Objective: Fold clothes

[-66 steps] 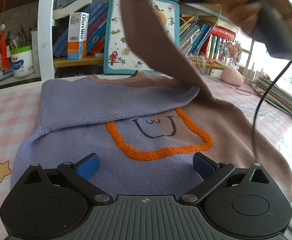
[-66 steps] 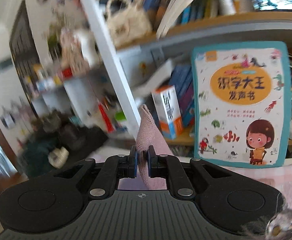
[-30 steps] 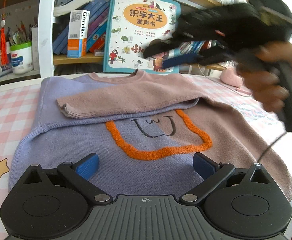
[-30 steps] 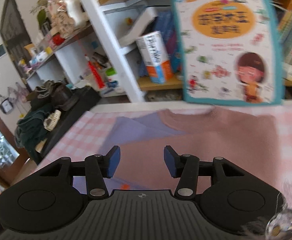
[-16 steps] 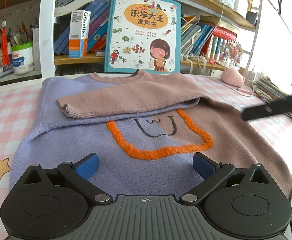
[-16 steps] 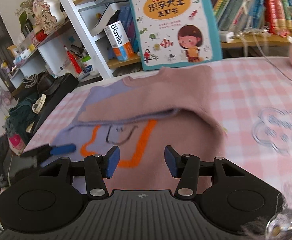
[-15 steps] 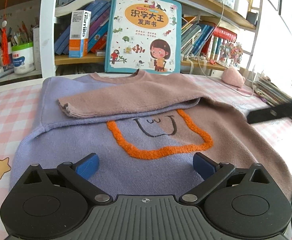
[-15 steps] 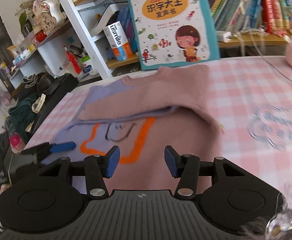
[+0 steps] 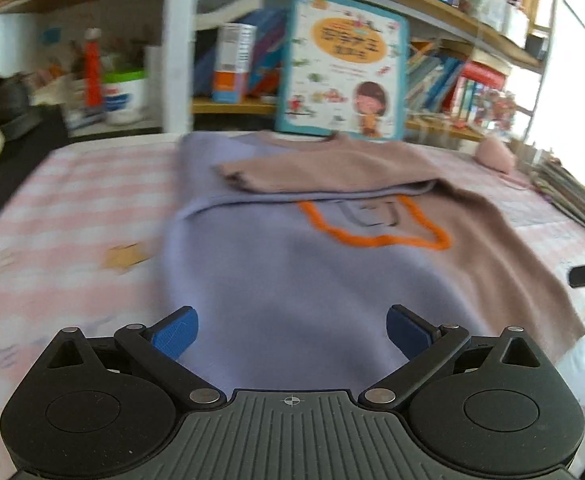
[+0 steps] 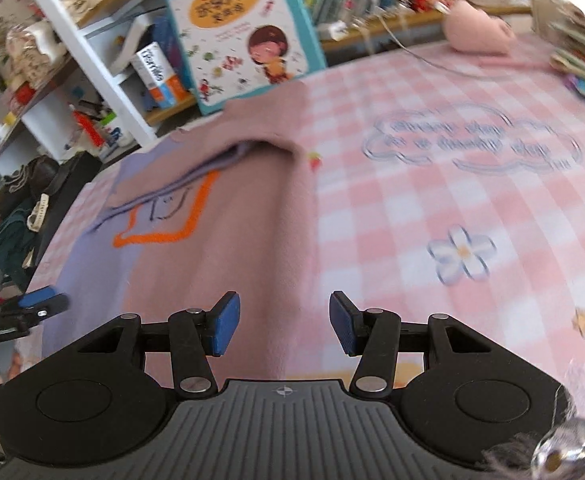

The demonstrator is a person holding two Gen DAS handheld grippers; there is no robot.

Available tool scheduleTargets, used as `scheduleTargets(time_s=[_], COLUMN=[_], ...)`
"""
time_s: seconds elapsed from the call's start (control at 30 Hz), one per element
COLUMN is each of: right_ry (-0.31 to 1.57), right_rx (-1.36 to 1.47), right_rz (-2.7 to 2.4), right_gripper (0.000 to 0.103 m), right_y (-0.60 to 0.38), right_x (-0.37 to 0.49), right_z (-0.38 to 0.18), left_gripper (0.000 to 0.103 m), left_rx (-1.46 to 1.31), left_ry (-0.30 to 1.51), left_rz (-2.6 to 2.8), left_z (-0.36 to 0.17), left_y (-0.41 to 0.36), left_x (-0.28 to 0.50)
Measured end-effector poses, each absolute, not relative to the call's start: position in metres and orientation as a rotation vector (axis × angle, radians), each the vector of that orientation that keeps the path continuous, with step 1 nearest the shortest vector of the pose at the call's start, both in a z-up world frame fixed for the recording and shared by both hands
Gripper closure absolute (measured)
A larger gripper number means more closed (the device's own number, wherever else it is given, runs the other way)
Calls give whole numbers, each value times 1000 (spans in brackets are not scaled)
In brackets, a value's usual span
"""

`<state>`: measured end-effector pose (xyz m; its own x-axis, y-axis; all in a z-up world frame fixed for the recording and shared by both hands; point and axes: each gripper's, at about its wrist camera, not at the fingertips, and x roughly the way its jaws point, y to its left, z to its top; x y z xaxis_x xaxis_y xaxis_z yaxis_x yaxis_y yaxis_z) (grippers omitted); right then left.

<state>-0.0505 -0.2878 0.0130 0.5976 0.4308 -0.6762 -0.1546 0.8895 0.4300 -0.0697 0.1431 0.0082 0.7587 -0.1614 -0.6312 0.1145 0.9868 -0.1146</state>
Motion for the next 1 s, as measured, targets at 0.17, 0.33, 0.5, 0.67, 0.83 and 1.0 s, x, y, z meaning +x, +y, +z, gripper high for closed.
scheduleTargets(time_s=[0.17, 0.33, 0.5, 0.67, 0.83, 1.0], right_ry=[900, 935, 945, 942, 895, 857], right_rx=[412, 448, 442, 427, 495, 575], right_rz=[366, 410, 443, 451, 487, 548], right_gripper=[59, 68, 77, 91, 95, 96], right_y=[-296, -297, -293, -288, -290, -293], right_x=[-63, -67, -65, -58, -58, -57], right_z=[7, 5, 4, 1, 4, 8], left_gripper=[2, 16, 65, 93, 97, 95], left_rx=[-145, -271, -322, -441, -444, -479], left_ry=[757, 802, 805, 814, 766, 806], left_rz=[-92, -97, -96, -154, -231, -263], left_z=[12, 9, 5, -2, 12, 11], left_y=[170, 187, 191, 197, 188, 188], left_x=[-87, -94, -90, -82, -83, -81])
